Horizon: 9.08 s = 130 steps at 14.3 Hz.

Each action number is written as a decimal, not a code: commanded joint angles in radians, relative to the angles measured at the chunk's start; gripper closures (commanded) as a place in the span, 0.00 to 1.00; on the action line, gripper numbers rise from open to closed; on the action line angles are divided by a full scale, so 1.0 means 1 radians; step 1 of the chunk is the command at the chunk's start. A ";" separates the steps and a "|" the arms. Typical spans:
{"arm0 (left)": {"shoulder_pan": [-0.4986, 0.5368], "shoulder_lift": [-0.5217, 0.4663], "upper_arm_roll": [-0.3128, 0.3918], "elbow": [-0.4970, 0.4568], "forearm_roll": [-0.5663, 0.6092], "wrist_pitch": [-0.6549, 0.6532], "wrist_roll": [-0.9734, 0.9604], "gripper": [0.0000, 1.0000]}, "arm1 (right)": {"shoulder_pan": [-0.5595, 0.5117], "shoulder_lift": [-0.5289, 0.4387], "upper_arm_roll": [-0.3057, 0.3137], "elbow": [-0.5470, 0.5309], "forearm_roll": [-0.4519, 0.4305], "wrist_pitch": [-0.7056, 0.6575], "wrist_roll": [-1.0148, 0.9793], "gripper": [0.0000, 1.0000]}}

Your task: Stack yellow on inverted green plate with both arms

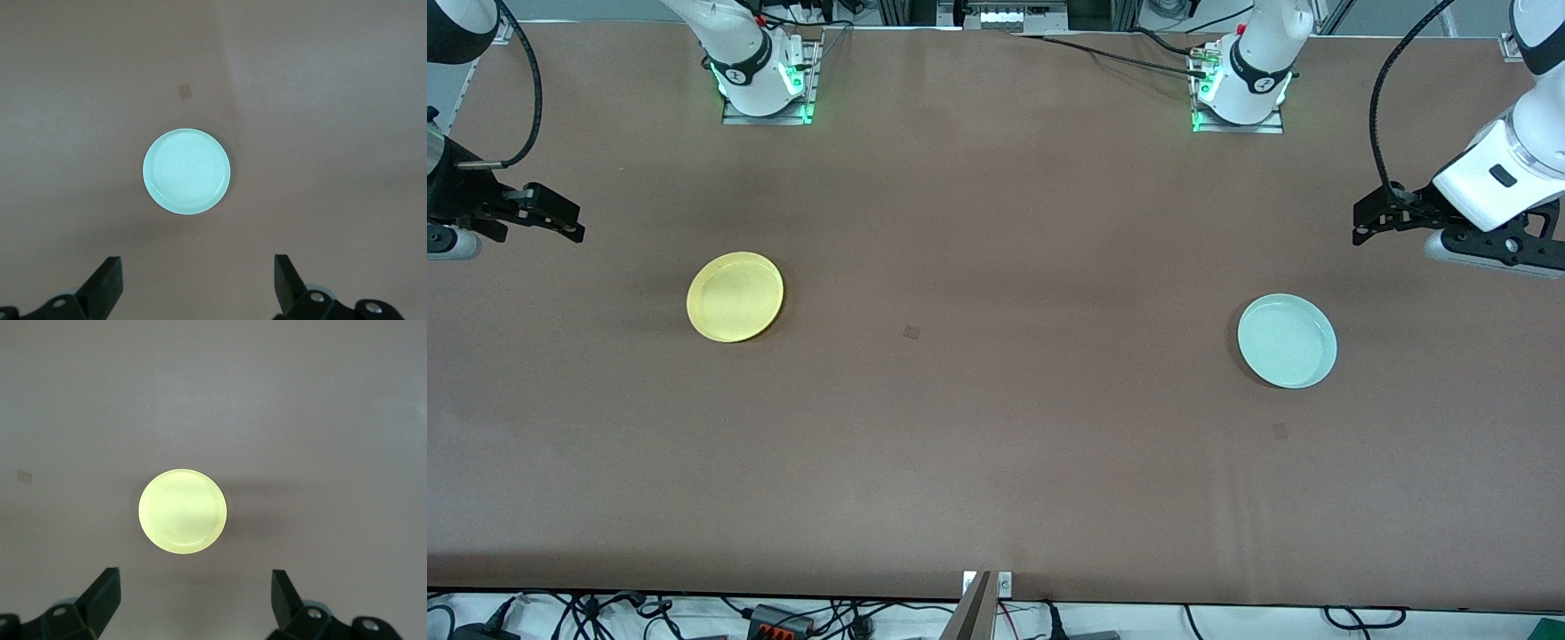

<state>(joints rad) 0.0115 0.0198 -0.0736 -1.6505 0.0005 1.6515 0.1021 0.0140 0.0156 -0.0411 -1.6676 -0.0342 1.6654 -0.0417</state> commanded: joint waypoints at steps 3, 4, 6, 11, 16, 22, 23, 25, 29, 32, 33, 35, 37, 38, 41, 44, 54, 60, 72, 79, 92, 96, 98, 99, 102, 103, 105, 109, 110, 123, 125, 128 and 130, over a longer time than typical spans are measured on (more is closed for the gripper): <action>-0.001 0.011 0.003 0.029 -0.022 -0.009 0.013 0.00 | -0.020 0.003 0.004 0.011 0.000 -0.015 0.000 0.00; -0.001 0.011 0.002 0.029 -0.022 -0.009 0.011 0.00 | -0.019 0.003 0.004 0.011 0.000 -0.015 0.000 0.00; 0.001 0.011 0.003 0.029 -0.022 -0.009 0.010 0.00 | -0.019 0.003 0.004 0.011 -0.001 -0.015 -0.004 0.00; 0.001 0.012 0.005 0.029 -0.019 -0.010 0.001 0.00 | -0.028 0.012 0.003 0.009 -0.001 -0.024 -0.009 0.00; 0.010 0.071 0.008 0.107 -0.010 -0.019 -0.007 0.00 | -0.034 0.017 0.003 0.006 -0.001 -0.024 -0.009 0.00; 0.004 0.130 0.011 0.112 -0.020 -0.064 -0.002 0.00 | -0.032 0.020 0.004 0.009 0.002 -0.012 -0.004 0.00; 0.010 0.149 0.011 0.112 -0.020 -0.064 0.005 0.00 | -0.032 0.021 0.004 0.012 0.011 -0.007 -0.003 0.00; 0.012 0.187 0.015 0.112 -0.017 -0.064 0.007 0.00 | -0.032 0.024 0.004 0.012 0.016 -0.004 -0.003 0.00; 0.085 0.244 0.017 0.093 -0.008 -0.067 0.010 0.00 | -0.028 0.043 0.006 0.014 0.014 -0.001 0.000 0.00; 0.174 0.307 0.008 0.034 -0.025 -0.005 0.011 0.00 | -0.031 0.067 0.006 0.012 0.014 0.000 0.003 0.00; 0.195 0.316 0.005 -0.018 -0.025 0.073 0.030 0.00 | -0.032 0.092 0.006 0.012 0.014 0.003 -0.009 0.00; 0.212 0.316 0.005 -0.142 -0.028 0.242 0.111 0.00 | -0.010 0.167 0.013 0.014 -0.013 0.011 -0.006 0.00; 0.255 0.334 0.003 -0.245 -0.052 0.399 0.183 0.00 | 0.046 0.220 0.012 0.014 -0.070 0.022 0.006 0.00; 0.262 0.345 0.003 -0.285 -0.083 0.460 0.223 0.00 | 0.049 0.233 0.012 0.014 -0.067 0.031 0.006 0.00; 0.286 0.408 0.003 -0.316 -0.146 0.579 0.329 0.00 | 0.026 0.291 0.004 0.015 0.008 0.060 -0.001 0.00; 0.305 0.474 0.003 -0.315 -0.258 0.634 0.487 0.01 | -0.037 0.349 0.006 0.017 0.037 0.063 -0.026 0.00; 0.324 0.528 0.005 -0.302 -0.290 0.636 0.525 0.56 | -0.081 0.541 0.006 -0.046 0.036 0.123 -0.032 0.00; 0.321 0.534 0.003 -0.293 -0.292 0.634 0.524 0.92 | -0.083 0.609 0.007 -0.063 0.046 0.143 -0.032 0.10; 0.237 0.468 -0.021 -0.054 -0.169 0.510 0.457 0.99 | -0.108 0.659 0.007 -0.060 0.065 0.145 -0.032 0.52; -0.005 0.442 -0.029 0.158 0.230 0.220 0.009 0.99 | -0.109 0.675 0.007 -0.060 0.066 0.142 -0.032 0.77; -0.636 0.594 -0.014 0.207 0.748 -0.142 -0.970 0.99 | -0.106 0.655 0.013 0.110 0.068 -0.035 -0.046 1.00; -0.734 0.692 -0.011 0.244 0.812 -0.208 -1.102 0.99 | -0.106 0.629 0.012 0.227 0.209 -0.153 -0.066 1.00; -0.739 0.706 -0.012 0.244 0.817 -0.210 -1.151 0.99 | -0.105 0.632 0.013 0.244 0.290 -0.161 -0.069 1.00; -0.748 0.712 -0.012 0.244 0.817 -0.210 -1.166 0.99 | -0.100 0.633 0.013 0.247 0.316 -0.156 -0.067 1.00; -0.775 0.747 -0.014 0.244 0.816 -0.210 -1.252 0.99 | -0.056 0.642 0.015 0.247 0.407 -0.148 -0.052 1.00; -0.777 0.756 -0.014 0.244 0.814 -0.207 -1.294 0.98 | -0.040 0.644 0.015 0.249 0.427 -0.147 -0.046 1.00; -0.775 0.759 -0.015 0.244 0.800 -0.200 -1.329 0.93 | -0.016 0.644 0.015 0.249 0.460 -0.147 -0.046 1.00; -0.780 0.758 -0.026 0.247 0.790 -0.144 -1.329 0.18 | 0.014 0.646 0.015 0.249 0.517 -0.147 -0.046 1.00; -0.780 0.755 -0.028 0.248 0.774 -0.109 -1.329 0.10 | 0.017 0.646 0.015 0.249 0.517 -0.145 -0.047 1.00; -0.743 0.661 -0.028 0.294 0.391 0.284 -1.317 0.00 | 0.006 0.652 0.004 0.258 0.485 -0.116 -0.083 1.00; -0.733 0.657 -0.028 0.296 0.380 0.300 -1.297 0.00 | 0.015 0.652 0.004 0.262 0.465 -0.102 -0.078 1.00; -0.662 0.602 -0.026 0.282 0.365 0.281 -1.097 0.00 | 0.078 0.665 0.007 0.264 0.467 -0.072 -0.049 1.00; -0.590 0.560 -0.029 0.279 0.362 0.219 -0.928 0.00 | 0.147 0.681 0.010 0.264 0.471 -0.029 0.023 1.00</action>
<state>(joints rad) -0.6484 0.6456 -0.0940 -1.3503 0.3992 1.9254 -0.9916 0.0931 0.6704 -0.0319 -1.4253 0.4473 1.6061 -0.0793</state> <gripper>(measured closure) 0.000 0.978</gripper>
